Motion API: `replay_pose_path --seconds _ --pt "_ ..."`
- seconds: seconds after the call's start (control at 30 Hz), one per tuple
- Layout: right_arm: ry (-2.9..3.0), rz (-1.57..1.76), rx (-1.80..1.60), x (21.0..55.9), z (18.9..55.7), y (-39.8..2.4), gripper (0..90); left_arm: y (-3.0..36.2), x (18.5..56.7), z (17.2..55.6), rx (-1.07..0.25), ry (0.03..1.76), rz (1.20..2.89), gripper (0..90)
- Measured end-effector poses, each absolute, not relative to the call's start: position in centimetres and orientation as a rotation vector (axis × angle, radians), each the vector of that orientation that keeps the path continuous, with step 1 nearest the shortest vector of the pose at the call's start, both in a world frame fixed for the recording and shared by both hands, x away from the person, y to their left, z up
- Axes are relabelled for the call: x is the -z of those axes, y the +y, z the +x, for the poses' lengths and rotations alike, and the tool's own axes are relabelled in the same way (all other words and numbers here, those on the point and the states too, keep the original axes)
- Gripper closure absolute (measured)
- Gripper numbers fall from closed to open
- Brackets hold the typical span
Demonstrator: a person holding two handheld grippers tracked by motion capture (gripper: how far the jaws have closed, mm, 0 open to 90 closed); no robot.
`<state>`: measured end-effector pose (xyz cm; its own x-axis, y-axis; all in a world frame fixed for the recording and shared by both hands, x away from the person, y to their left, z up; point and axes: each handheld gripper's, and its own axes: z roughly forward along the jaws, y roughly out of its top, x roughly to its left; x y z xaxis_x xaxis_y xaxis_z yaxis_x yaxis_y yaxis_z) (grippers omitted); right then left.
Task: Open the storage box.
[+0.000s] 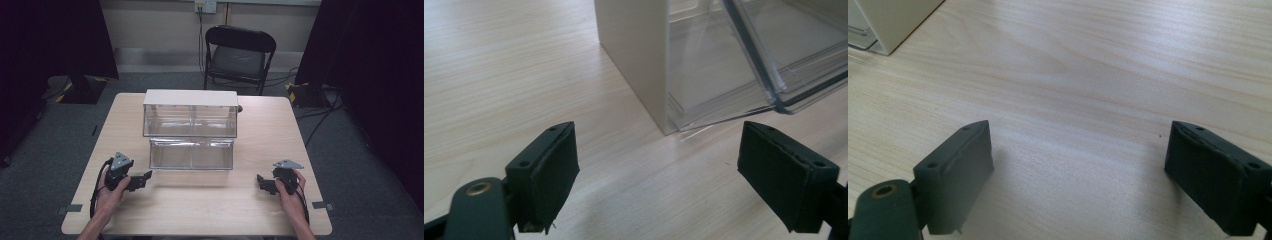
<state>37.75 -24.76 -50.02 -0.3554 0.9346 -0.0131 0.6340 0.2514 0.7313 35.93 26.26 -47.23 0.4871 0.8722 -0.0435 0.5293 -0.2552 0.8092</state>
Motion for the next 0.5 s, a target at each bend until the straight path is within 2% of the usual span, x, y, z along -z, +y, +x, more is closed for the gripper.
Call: replay_pose_path --seconds 0.5 --pt "2.08 1.425 -0.893 50.02 37.76 -24.76 11.1 25.73 46.79 36.07 -0.531 1.113 1.932 15.9"
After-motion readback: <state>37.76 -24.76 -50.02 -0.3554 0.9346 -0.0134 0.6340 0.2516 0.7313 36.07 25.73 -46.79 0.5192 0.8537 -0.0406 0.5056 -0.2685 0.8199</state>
